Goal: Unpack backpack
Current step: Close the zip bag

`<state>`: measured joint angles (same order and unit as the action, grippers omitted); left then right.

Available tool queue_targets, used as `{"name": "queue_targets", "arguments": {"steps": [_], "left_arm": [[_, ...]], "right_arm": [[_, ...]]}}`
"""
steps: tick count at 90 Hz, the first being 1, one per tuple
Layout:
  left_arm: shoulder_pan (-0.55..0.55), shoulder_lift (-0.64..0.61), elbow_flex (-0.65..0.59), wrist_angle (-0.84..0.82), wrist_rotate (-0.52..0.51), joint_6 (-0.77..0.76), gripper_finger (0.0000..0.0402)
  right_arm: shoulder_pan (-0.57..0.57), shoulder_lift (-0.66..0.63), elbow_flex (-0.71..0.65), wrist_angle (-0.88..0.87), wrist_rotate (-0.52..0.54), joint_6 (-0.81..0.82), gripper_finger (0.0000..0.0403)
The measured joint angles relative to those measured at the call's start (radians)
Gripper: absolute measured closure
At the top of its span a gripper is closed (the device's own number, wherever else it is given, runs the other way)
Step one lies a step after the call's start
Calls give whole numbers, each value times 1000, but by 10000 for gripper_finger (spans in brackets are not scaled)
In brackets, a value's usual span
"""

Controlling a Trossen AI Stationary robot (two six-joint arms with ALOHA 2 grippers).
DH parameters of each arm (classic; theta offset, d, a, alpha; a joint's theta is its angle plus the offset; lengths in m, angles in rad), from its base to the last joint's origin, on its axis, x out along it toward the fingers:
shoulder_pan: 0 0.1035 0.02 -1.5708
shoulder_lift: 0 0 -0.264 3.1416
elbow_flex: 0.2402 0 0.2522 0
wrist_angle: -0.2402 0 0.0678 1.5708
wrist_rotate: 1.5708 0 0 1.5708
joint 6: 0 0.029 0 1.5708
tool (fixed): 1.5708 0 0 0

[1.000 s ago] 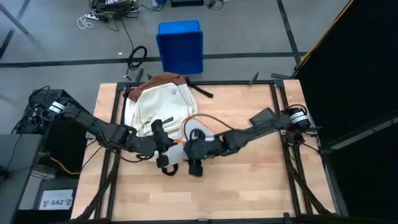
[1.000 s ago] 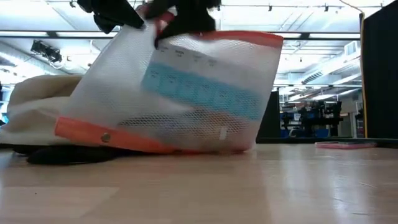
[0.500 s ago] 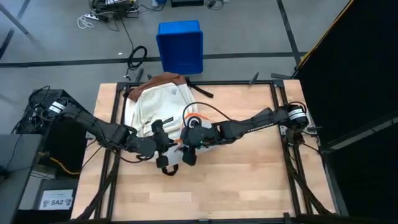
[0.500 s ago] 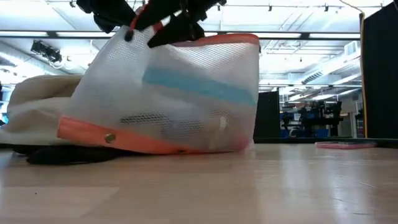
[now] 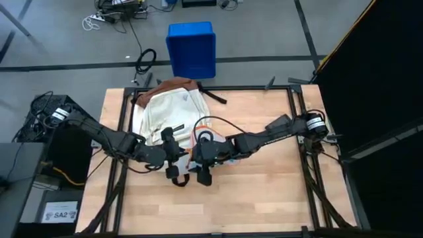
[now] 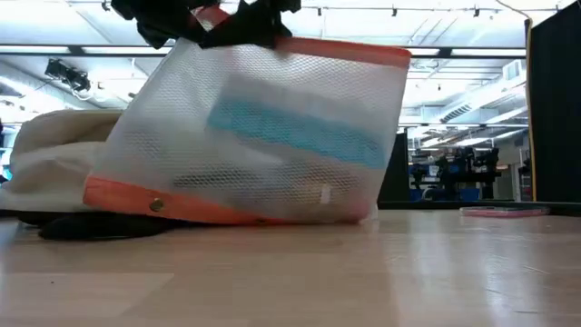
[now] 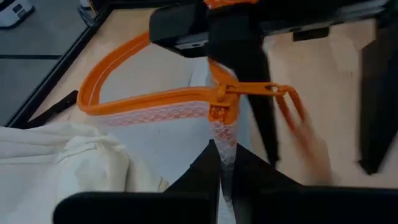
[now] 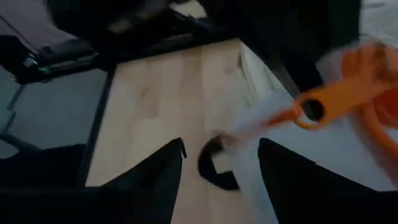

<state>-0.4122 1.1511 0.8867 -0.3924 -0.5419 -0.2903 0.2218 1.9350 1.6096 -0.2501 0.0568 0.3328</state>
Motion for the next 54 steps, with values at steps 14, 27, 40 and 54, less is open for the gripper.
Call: {"name": "queue_targets", "arguments": {"steps": [14,27,40,54], "left_arm": [[0,0,0,1,-3,20,402],[0,1,0,7,-4,30,402],[0,1,-1,7,-4,50,402],[0,1,0,-1,-3,51,402]], "right_arm": [[0,12,-1,53,0,12,221],[-12,33,-1,76,1,15,221],[-20,46,0,31,1,8,243],[-20,46,0,-55,2,28,287]]}}
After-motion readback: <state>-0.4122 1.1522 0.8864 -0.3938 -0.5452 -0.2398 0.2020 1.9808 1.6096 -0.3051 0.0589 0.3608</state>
